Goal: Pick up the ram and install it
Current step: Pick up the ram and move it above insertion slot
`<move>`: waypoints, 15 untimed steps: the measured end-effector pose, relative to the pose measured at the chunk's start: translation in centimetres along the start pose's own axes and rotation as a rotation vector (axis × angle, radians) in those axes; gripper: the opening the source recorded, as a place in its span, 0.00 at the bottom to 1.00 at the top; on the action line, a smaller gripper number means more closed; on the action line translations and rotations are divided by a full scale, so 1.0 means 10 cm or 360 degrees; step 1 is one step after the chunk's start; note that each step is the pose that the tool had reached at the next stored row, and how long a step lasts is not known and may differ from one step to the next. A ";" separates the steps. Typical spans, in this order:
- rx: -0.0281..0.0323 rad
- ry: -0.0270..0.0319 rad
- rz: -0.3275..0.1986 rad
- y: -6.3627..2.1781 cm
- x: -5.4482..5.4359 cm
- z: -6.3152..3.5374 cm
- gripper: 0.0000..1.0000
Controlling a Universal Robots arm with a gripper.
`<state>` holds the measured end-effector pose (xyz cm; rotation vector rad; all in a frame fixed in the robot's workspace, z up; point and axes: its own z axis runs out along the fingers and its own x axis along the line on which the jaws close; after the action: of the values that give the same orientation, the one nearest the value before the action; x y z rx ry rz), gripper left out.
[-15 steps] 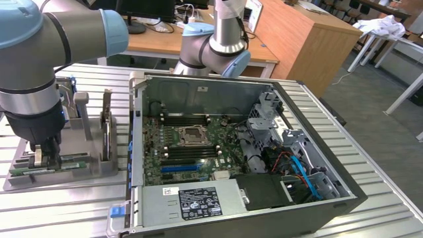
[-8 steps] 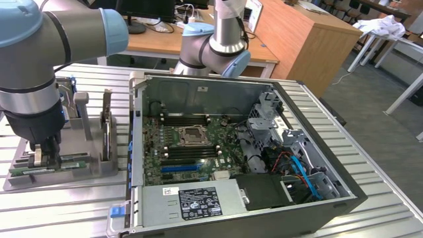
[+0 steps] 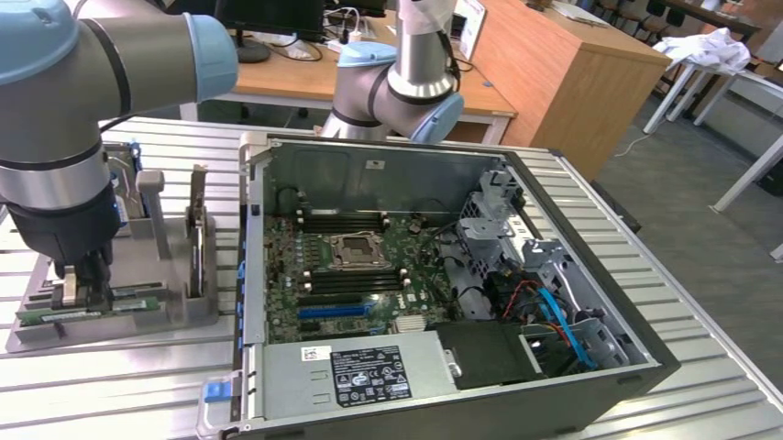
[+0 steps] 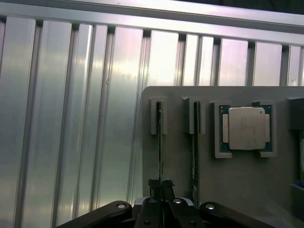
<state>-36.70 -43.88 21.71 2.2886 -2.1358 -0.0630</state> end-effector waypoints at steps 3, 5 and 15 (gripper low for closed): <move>-0.00002 0.00003 0.0000 0.000 0.00 -0.008 0.12; -0.00002 0.00002 0.0000 0.001 0.00 -0.013 0.12; -0.00002 0.00002 0.0000 0.002 0.00 -0.045 0.12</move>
<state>-36.70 -43.88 22.16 2.2885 -2.1357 -0.0630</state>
